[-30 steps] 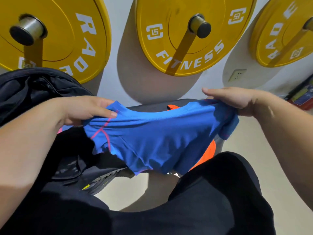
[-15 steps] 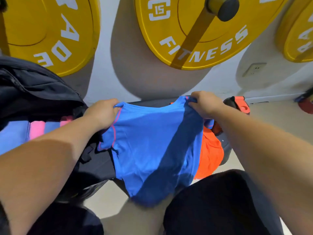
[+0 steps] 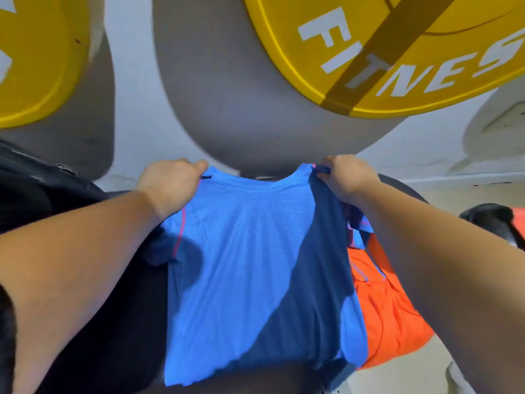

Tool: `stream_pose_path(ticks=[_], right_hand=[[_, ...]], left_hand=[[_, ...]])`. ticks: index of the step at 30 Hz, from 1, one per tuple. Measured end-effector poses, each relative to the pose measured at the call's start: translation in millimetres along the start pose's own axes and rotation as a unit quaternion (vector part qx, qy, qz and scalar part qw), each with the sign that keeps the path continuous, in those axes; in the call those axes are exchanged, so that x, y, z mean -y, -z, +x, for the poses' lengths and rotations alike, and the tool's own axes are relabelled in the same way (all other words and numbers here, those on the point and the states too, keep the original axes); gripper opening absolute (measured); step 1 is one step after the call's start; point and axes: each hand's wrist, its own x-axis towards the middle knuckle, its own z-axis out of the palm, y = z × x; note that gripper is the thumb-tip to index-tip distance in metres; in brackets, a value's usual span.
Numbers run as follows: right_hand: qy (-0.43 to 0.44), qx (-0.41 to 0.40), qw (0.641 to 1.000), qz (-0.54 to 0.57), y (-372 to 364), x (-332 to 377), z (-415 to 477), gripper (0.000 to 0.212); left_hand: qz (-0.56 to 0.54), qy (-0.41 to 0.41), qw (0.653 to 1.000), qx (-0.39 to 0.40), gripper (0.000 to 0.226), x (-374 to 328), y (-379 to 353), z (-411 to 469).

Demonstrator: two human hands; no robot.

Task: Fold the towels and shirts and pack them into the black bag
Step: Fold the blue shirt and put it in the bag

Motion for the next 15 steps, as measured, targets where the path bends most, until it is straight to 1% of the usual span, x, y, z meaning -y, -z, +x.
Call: stream_pose_path(ticks=[4,6,8,10,12,14,15], right_hand=[[0.025,-0.021,0.999,0.006,-5.8,3.3,30.0,0.027],[0.022,-0.004,1.000,0.022,-10.1,5.8,32.5,0.027],[0.000,0.013,0.999,0.044,-16.3,3.2,28.6,0.030],[-0.038,0.014,0.996,0.082,-18.6,-2.6,18.7,0.038],[-0.095,-0.003,0.986,0.136,-18.7,-10.0,5.3,0.050],[-0.164,-0.023,0.970,0.181,-19.3,-19.5,-10.7,0.059],[-0.194,-0.026,0.960,0.199,-21.3,-24.7,-18.8,0.058]], left_hand=[[-0.014,0.049,0.998,-0.039,0.013,4.0,-17.5,24.8],[-0.003,0.073,0.997,-0.040,0.014,-3.9,-26.3,26.8],[0.002,0.095,0.995,-0.039,0.021,-17.6,-32.3,22.0],[-0.024,0.105,0.993,-0.055,0.030,-37.2,-32.9,13.0],[-0.086,0.097,0.990,-0.064,0.046,-65.0,-27.4,-1.9],[-0.146,0.060,0.987,-0.027,0.063,-99.1,-20.8,-19.0],[-0.159,0.037,0.987,-0.001,0.069,-117.1,-19.2,-27.2]])
